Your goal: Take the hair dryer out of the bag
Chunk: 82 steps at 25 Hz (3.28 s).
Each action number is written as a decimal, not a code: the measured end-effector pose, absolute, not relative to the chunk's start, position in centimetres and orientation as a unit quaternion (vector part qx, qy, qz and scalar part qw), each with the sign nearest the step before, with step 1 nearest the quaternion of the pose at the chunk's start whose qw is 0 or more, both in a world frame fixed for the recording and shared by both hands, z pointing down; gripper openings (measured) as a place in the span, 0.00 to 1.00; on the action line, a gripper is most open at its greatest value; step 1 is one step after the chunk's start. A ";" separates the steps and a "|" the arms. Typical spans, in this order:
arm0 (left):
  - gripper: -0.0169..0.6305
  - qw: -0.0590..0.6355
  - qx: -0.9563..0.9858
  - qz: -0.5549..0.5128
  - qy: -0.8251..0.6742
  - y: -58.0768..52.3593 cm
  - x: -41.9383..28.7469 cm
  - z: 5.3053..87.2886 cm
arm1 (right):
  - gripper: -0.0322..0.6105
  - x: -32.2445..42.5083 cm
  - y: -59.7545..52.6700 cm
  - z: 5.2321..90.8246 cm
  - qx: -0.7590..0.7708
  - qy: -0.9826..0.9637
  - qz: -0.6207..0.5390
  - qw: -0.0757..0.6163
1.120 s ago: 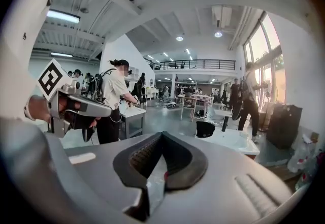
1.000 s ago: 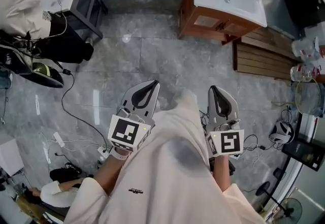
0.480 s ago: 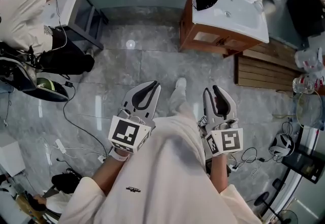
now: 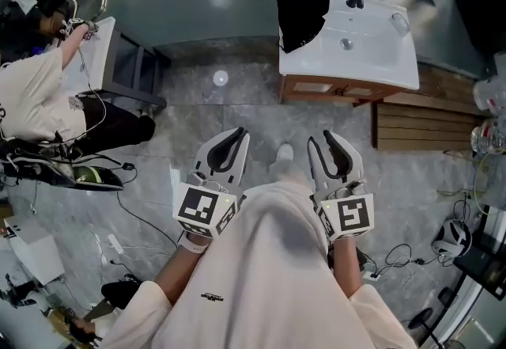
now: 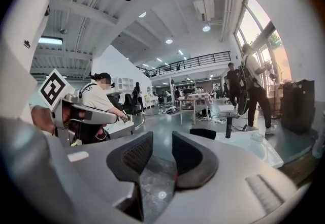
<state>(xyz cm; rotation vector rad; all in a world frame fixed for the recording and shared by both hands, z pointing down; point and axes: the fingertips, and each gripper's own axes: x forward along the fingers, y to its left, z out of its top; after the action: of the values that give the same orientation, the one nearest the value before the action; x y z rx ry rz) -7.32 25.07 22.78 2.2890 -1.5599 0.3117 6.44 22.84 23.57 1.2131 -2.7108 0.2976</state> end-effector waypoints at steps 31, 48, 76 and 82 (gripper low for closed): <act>0.21 0.186 0.870 0.185 -0.417 -0.6 -4.7 28.2 | 0.30 4.2 -0.4 27.1 0.453 -0.871 0.161 0.097; 0.23 0.187 0.881 0.236 -0.365 -6.2 -3.0 32.6 | 0.30 5.4 -5.1 29.3 0.494 -0.845 0.174 0.109; 0.33 0.204 0.829 0.379 -0.356 -10.5 0.7 47.6 | 0.30 7.4 -7.3 40.4 0.464 -0.848 0.225 0.124; 0.34 0.195 0.818 0.408 -0.357 -10.7 0.3 50.5 | 0.30 7.2 -7.6 42.4 0.459 -0.849 0.230 0.124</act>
<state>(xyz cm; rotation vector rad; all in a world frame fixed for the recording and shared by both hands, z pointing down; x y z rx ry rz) 0.31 -10.69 50.48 2.2910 -1.0000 1.1423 7.17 -7.58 42.40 1.3372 -2.4757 0.6716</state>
